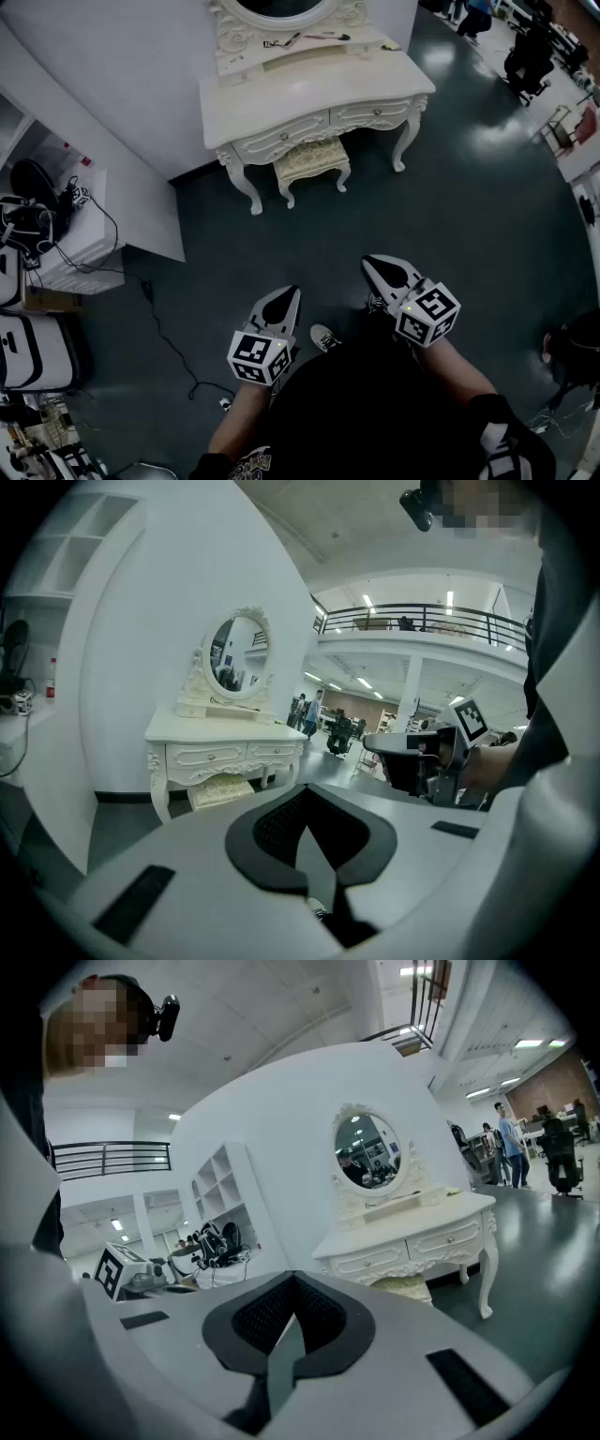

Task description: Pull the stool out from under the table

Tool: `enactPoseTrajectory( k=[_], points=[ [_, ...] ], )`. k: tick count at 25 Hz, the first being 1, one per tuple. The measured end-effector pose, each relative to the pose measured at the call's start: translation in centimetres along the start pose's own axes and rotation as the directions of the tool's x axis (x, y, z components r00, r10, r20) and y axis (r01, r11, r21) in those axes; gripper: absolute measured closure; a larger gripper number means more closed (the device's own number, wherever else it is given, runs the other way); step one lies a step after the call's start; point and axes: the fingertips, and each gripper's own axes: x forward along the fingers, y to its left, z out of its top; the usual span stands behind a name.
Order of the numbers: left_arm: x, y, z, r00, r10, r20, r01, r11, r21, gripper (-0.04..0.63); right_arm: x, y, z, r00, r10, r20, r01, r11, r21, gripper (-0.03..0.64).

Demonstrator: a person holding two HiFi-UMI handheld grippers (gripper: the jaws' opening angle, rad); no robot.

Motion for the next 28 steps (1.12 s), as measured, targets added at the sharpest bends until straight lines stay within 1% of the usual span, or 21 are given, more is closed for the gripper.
enactPoseTrajectory(
  k=[9,15,19,23,28],
  points=[
    [-0.4,-1.2,-0.1,1.0,-0.001,0.0,0.001,1.0,0.001,0.588,-1.2,0.4,0.0,1.0,0.006,0.004,-0.006,1.0,-0.001,0.589],
    [-0.4,-1.8,-0.2,1.0,-0.006,-0.004,0.006,1.0,0.004,0.588,-2.0,0.7,0.5,0.998,0.03,0.047,-0.031,0.999,0.023,0.589],
    [-0.2,-2.0,-0.1,1.0,-0.019,-0.003,0.019,1.0,-0.003,0.588,-2.3,0.4,0.4,0.999,0.021,0.04,-0.022,1.0,0.018,0.589],
    [-0.3,-2.1,0.0,0.999,-0.033,0.0,0.033,0.999,-0.013,0.588,-2.6,0.1,0.2,0.999,0.012,0.046,-0.014,0.999,0.046,0.589],
    [-0.4,-1.5,0.0,1.0,-0.022,0.008,0.023,0.999,-0.042,0.588,-2.4,-0.3,0.3,0.999,0.014,0.052,-0.017,0.998,0.055,0.589]
  ],
)
